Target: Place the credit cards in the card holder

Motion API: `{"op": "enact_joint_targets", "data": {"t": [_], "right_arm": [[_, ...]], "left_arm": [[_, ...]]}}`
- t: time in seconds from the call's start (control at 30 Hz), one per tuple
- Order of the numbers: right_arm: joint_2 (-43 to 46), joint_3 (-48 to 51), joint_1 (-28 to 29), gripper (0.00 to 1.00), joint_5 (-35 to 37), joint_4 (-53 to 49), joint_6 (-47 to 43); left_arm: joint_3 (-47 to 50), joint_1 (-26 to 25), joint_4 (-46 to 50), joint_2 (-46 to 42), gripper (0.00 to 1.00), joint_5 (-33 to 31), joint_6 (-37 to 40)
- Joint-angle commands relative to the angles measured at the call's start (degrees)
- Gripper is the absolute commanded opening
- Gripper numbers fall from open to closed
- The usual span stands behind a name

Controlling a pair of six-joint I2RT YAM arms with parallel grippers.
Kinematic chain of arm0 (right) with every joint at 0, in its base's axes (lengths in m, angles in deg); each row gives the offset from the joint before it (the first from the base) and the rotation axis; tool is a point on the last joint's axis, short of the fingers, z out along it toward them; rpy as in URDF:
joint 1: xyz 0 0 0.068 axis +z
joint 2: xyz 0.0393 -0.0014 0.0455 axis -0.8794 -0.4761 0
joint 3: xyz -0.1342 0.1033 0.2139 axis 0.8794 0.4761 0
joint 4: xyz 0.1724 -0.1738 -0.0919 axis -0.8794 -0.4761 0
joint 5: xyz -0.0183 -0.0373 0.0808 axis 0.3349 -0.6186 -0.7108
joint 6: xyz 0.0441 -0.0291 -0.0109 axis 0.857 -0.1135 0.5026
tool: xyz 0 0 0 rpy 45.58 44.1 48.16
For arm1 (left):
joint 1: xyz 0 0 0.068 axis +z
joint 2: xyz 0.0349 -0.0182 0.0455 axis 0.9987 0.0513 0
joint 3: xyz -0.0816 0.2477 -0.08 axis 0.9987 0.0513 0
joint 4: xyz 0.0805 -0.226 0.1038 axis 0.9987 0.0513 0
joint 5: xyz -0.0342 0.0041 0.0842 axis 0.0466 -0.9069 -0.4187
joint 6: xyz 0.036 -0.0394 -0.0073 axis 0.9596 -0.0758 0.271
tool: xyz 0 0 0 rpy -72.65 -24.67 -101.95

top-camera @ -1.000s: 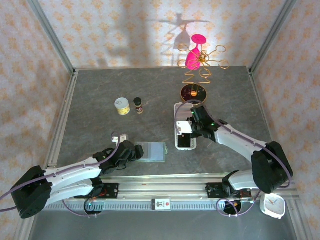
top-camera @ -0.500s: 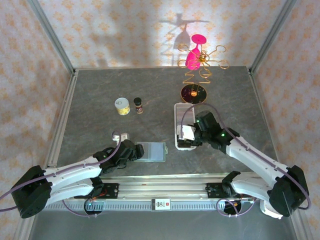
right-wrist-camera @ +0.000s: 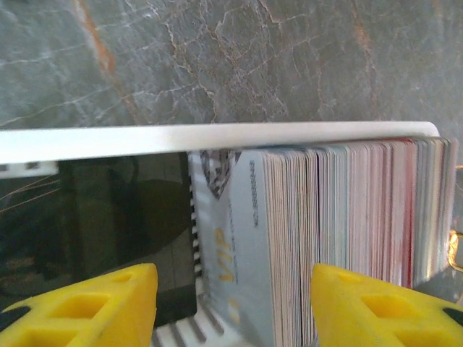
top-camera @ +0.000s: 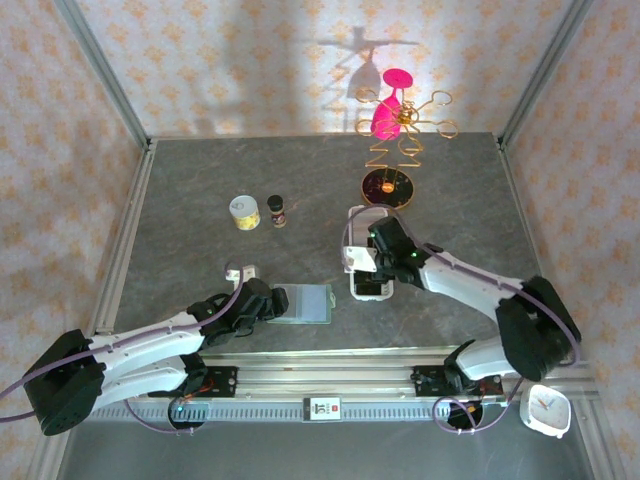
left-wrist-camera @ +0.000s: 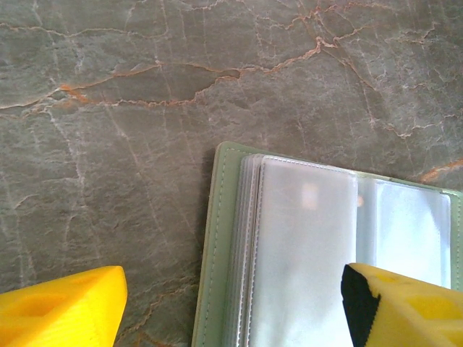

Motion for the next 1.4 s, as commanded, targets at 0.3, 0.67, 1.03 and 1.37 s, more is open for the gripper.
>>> {"op": "enact_joint_targets", "data": {"t": [0.3, 0.67, 1.03, 1.37], "right_arm": [[-8.0, -3.8, -0.6, 0.38, 4.4, 5.9, -5.7], [-3.5, -1.9, -0.7, 0.16, 3.8, 3.2, -7.0], [-2.0, -2.7, -0.7, 0.03, 2.4, 0.3, -6.6], [4.1, -4.7, -0.5, 0.00, -2.9, -9.9, -1.2]], "left_arm": [[0.7, 0.4, 1.2, -1.8, 0.76, -0.5, -1.5], [0.4, 0.5, 0.6, -0.4, 0.74, 0.2, -1.7], [0.1, 0.5, 0.5, -0.6, 0.73, 0.4, -1.7], [-0.8, 0.5, 1.7, -0.2, 0.77, -0.9, 0.3]]}}
